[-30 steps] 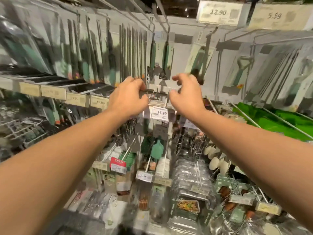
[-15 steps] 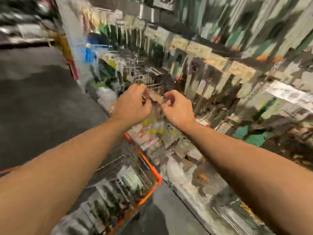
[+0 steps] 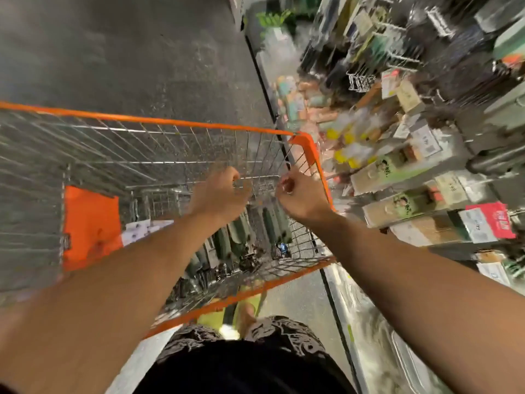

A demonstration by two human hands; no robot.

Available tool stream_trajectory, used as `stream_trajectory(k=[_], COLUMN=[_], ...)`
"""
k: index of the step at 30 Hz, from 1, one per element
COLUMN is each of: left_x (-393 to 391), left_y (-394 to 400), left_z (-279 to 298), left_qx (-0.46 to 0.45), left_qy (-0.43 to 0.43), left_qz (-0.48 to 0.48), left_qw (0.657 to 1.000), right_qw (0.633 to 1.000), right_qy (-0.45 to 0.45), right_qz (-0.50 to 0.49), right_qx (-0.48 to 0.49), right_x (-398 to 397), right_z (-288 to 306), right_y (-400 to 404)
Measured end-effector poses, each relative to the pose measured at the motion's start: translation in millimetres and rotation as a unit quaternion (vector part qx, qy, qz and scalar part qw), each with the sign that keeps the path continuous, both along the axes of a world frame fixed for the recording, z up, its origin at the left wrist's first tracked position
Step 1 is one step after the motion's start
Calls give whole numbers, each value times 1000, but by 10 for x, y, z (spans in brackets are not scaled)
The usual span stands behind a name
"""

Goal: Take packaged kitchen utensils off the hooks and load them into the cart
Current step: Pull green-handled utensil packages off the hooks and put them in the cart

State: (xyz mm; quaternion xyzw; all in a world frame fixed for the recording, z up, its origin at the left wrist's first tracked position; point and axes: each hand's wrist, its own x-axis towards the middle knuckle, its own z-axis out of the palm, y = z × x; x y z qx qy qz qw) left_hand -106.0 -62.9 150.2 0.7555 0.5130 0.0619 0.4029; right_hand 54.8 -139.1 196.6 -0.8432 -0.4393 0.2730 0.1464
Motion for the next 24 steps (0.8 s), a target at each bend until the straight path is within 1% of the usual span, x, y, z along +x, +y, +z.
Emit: stream_trajectory(k=[2,4,6,10,14,18,21,24], left_x=[-46,-74,-100,-101,51,283,435,527], left_y=[-43,-102,-205,-450,-517,-477,-488,-587], left_z=[-259,-529,-829,-1317,-1757,-2176,-2442,-2694], left_qx=[-18,-33,-66,-135,-187,-210,-250,-263], left_qy=[20,35,52,102,124,113,104,94], left_qz=[16,42,53,74,106,160,205,234], left_qw=[1000,998,995,983,969,958,941,931], right_qw=[1000,998,995,985,974,970,965,959], right_qy=[16,11,20,38,42,43,42,13], right_qz=[-4,-4,5,-3,-15,-18,-49,-62], right_qx=[-23,-65,-99,-166,-224,-240,-256,-277], right_x=[30,74,140,272,398,556,605,587], right_z=[-269,-540,-813,-1364,-1812,-2195,-2508,-2747], right_y=[-5,-24,-65,-232,-292,-257,-210,-161])
